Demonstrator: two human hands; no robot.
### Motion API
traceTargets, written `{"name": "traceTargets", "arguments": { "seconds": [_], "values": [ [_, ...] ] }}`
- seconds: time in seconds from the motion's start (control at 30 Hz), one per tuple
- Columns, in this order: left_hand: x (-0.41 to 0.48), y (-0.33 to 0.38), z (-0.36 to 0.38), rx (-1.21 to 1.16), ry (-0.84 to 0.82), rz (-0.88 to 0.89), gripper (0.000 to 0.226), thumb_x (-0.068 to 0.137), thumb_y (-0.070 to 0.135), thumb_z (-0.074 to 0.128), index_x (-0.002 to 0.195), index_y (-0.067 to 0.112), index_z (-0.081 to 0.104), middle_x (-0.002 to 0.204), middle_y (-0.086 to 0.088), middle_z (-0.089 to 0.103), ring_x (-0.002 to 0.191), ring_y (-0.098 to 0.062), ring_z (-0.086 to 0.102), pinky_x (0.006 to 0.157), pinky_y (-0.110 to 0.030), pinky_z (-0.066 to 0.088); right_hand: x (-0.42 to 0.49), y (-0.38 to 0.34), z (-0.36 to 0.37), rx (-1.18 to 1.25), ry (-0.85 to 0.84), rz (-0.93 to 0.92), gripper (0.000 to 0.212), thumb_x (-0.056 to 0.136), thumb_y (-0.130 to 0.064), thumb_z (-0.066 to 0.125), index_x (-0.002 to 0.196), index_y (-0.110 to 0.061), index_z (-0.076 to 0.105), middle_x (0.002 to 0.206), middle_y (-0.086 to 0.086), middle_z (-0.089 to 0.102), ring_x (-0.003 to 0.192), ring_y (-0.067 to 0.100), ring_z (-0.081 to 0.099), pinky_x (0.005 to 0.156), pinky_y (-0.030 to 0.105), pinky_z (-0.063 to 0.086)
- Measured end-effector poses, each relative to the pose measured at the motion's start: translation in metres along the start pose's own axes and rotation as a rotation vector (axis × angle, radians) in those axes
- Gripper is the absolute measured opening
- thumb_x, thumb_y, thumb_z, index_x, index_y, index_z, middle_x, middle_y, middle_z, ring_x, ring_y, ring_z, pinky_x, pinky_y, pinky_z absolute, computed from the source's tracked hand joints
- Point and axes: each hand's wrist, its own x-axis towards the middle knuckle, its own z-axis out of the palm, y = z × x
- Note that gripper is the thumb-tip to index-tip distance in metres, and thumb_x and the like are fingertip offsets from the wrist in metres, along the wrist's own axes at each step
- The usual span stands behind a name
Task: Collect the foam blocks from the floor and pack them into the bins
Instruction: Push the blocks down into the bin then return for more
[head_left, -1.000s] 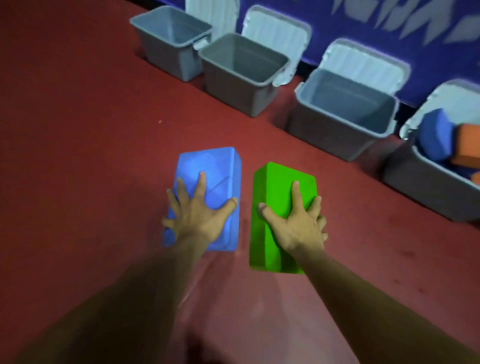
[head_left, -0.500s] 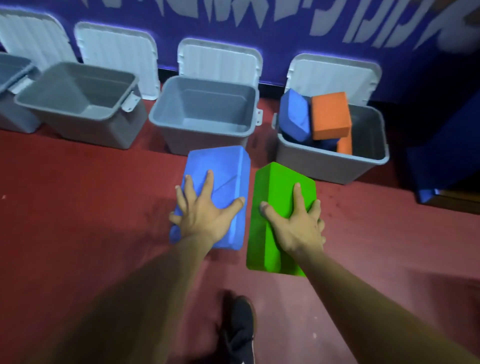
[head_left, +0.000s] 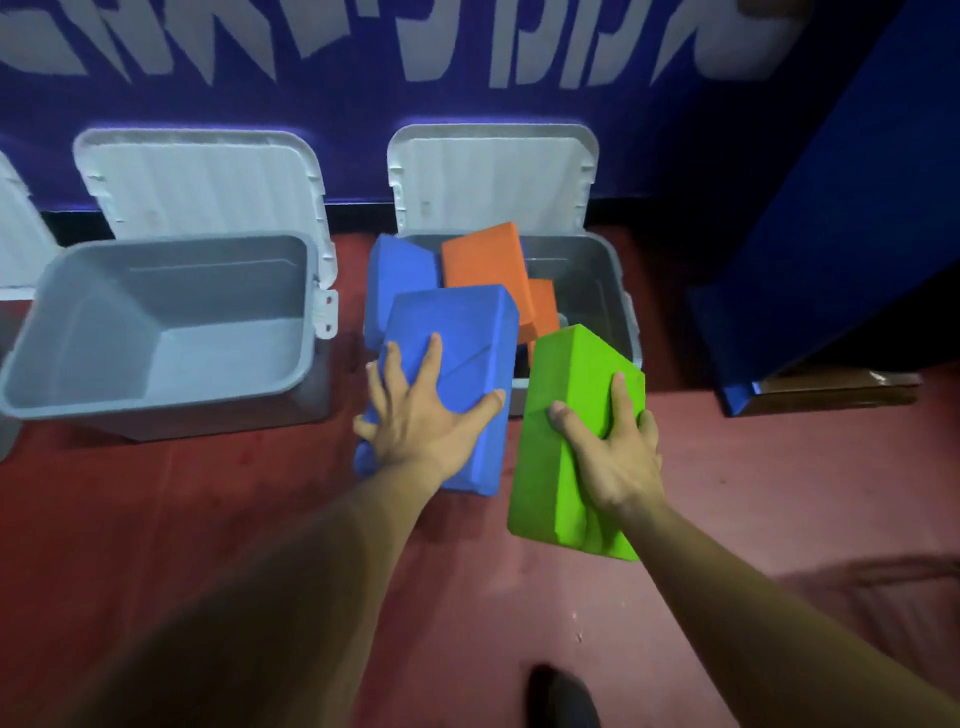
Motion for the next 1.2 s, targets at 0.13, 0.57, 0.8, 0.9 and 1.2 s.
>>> {"name": "traceTargets", "arguments": {
  "seconds": [0.13, 0.57, 0.8, 0.9, 1.2],
  "values": [
    [0.069, 0.072, 0.026, 0.074, 0.042, 0.038, 0.102, 0.071, 0.088, 0.054, 0.155, 0.055, 0.006, 0.168, 0.007, -0.012, 0.155, -0.022, -0.013, 0.115, -0.063, 0.015, 0.092, -0.008, -0.029, 0.16, -0.017, -0.023, 0.12, 0.053, -0.094, 0.05, 0.158, -0.051, 0.01, 0.167, 0.011, 0.014, 0.154, 0.028, 0.016, 0.125, 0.048, 0.017],
    [0.226, 0.2, 0.091, 0.185, 0.103, -0.052, 0.105, 0.07, 0.09, 0.052, 0.156, 0.05, 0.007, 0.169, 0.004, -0.008, 0.155, -0.027, -0.011, 0.112, -0.068, 0.014, 0.323, -0.045, -0.057, 0.381, -0.258, -0.185, 0.104, 0.073, -0.066, 0.073, 0.16, -0.038, 0.024, 0.154, -0.025, 0.036, 0.137, -0.013, 0.037, 0.12, 0.027, 0.032],
    [0.238, 0.229, 0.102, 0.16, 0.056, -0.102, 0.106, 0.071, 0.089, 0.052, 0.157, 0.049, 0.005, 0.168, 0.006, -0.011, 0.154, -0.024, -0.014, 0.113, -0.068, 0.012, 0.348, -0.052, -0.065, 0.342, -0.297, -0.221, 0.075, 0.09, -0.062, 0.058, 0.157, -0.045, 0.028, 0.16, -0.025, 0.029, 0.148, -0.003, 0.024, 0.126, 0.036, 0.021],
    [0.241, 0.243, 0.107, 0.099, 0.022, -0.084, 0.107, 0.07, 0.088, 0.055, 0.157, 0.05, 0.006, 0.168, 0.008, -0.011, 0.155, -0.021, -0.013, 0.115, -0.066, 0.012, 0.353, -0.065, -0.067, 0.42, -0.322, -0.182, 0.058, 0.101, -0.054, 0.049, 0.155, -0.048, 0.03, 0.159, -0.027, 0.03, 0.144, -0.006, 0.028, 0.126, 0.036, 0.022],
    [0.235, 0.261, 0.149, -0.307, -0.179, -0.034, 0.09, 0.077, 0.086, 0.039, 0.156, 0.046, 0.024, 0.168, 0.01, 0.008, 0.155, -0.01, 0.005, 0.125, -0.049, 0.014, 0.36, -0.073, -0.084, 0.558, -0.148, -0.164, 0.045, 0.108, -0.038, 0.042, 0.152, -0.029, 0.045, 0.157, -0.014, 0.042, 0.142, 0.0, 0.038, 0.124, 0.035, 0.028]
  ]
}}
